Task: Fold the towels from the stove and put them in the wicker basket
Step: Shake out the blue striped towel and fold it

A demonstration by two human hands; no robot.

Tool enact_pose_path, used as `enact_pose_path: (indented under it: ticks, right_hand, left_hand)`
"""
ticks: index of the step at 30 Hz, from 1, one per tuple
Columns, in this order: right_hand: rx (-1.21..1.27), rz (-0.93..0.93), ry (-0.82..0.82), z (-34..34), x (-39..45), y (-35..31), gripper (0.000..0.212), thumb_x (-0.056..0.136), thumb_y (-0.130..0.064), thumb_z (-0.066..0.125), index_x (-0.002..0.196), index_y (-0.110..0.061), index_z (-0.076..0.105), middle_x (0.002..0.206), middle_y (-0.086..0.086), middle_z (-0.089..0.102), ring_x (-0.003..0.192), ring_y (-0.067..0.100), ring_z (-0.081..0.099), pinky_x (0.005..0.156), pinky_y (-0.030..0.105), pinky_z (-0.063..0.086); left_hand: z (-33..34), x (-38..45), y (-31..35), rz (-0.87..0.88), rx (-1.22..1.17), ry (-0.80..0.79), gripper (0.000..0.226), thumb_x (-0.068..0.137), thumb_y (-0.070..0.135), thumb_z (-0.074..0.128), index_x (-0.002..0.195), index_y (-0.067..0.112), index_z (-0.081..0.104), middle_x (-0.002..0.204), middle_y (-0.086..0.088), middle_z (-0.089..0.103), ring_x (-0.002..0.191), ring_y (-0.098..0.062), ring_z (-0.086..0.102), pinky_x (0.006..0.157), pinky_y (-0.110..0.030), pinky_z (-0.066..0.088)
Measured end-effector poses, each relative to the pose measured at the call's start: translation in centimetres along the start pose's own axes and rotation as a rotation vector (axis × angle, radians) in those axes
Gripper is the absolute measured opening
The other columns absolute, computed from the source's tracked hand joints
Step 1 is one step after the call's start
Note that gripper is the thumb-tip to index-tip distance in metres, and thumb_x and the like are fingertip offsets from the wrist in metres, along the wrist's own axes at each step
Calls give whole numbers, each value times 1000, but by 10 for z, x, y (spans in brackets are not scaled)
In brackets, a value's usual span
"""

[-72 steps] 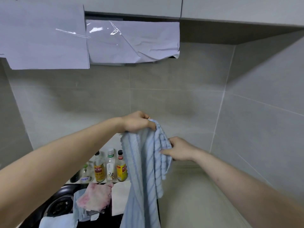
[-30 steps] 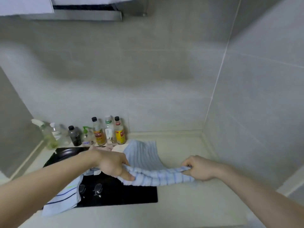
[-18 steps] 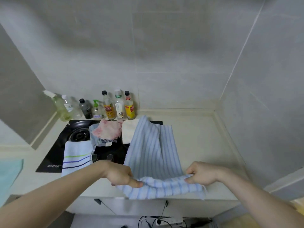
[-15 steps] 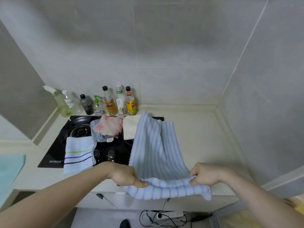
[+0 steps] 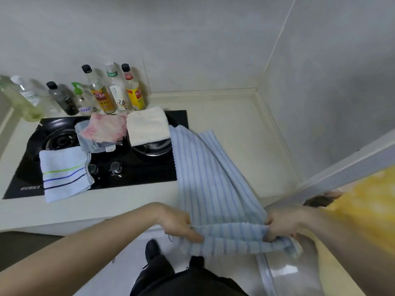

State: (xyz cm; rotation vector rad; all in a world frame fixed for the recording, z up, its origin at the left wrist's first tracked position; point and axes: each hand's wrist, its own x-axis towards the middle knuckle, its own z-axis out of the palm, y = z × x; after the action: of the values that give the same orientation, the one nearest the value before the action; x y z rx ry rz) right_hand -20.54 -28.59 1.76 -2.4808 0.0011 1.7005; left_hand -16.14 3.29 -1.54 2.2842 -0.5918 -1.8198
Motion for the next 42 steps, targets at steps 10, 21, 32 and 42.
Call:
enact_pose_path:
  ticks: [10,21,32,42]
  right_hand:
    - [258,-175,424,-11,36,15,16,84,-31,67,73,-20,66,72,-10,66,71,3,64,61,24,42]
    - [418,-88,684,-112,99,12,22,89,-11,62,72,-22,68,74,-4,65,75,20,63,57,25,40]
    - [473,1,816,-156,167,22,16,95,-18,55,94,-21,71,97,3,70,94,28,67,71,26,44]
    - [307,-12,754,-193,214,41,15,96,-29,59,100,-17,68,106,9,72,102,31,69,82,33,53]
  left_hand:
    - [-23,-6,-23,163,-285,427,64,91,66,61,61,22,27,54,7,28,48,-12,29,51,-26,24]
    - [-115,39,-70,58,-456,717,51,91,56,62,62,22,39,59,7,45,55,-12,45,59,-29,40]
    - [-178,79,-48,-107,-212,837,24,92,20,45,68,21,50,72,6,55,72,-18,54,57,-28,36]
    - [-201,112,-42,-325,-2,1029,19,97,20,43,104,14,59,111,-5,60,107,-27,53,84,-38,46]
